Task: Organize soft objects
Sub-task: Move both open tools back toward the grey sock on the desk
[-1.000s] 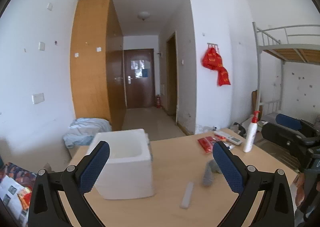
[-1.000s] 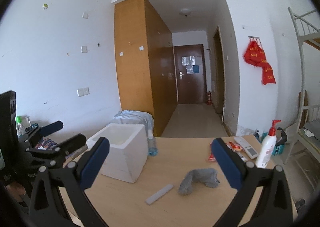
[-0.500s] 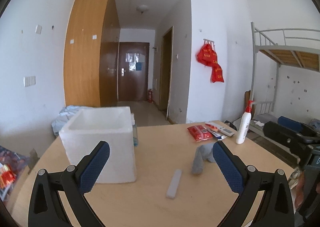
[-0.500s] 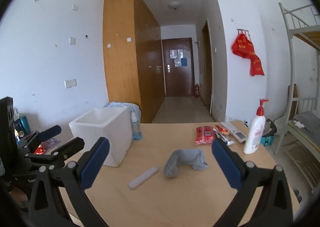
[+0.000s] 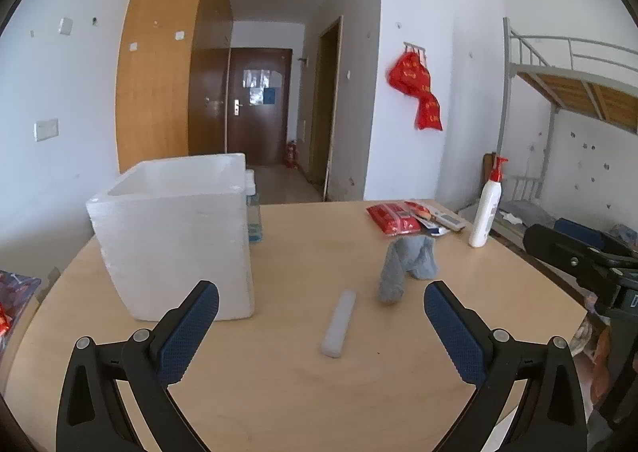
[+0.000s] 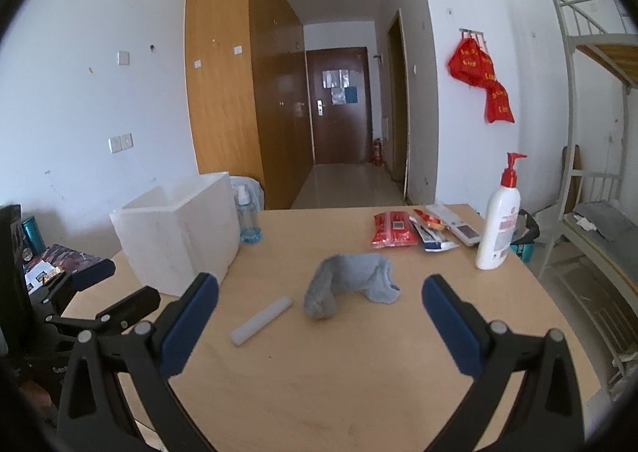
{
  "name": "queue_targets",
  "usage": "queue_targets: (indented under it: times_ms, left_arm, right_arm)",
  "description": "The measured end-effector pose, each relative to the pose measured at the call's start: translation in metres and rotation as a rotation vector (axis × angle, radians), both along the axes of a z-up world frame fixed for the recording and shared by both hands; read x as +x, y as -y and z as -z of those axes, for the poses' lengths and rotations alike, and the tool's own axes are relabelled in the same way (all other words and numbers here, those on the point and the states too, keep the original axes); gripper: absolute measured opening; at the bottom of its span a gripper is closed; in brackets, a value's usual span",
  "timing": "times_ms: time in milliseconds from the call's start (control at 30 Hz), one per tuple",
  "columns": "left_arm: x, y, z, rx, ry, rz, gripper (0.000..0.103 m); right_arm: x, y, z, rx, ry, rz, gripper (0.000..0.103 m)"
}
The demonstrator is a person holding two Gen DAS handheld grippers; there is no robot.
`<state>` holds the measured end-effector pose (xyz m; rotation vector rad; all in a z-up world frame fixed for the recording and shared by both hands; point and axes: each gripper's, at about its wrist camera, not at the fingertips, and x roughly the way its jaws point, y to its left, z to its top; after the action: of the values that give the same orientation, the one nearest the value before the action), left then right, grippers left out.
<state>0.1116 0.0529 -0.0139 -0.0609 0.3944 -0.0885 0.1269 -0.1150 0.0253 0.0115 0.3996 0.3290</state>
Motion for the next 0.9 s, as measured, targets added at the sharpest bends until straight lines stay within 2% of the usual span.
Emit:
queue_targets:
  times_ms: [267, 900]
  left_arm:
    - [0.009, 0.004, 0.006, 0.007, -0.025, 0.028, 0.103]
    - [0.053, 0.013, 0.034, 0.02, -0.152, 0.046, 0.103]
  right_arm:
    - [0.011, 0.001, 0.005, -0.008, -0.036, 0.011, 0.103]
    - [0.058, 0.0, 0.032, -0.046, -0.158, 0.024, 0.103]
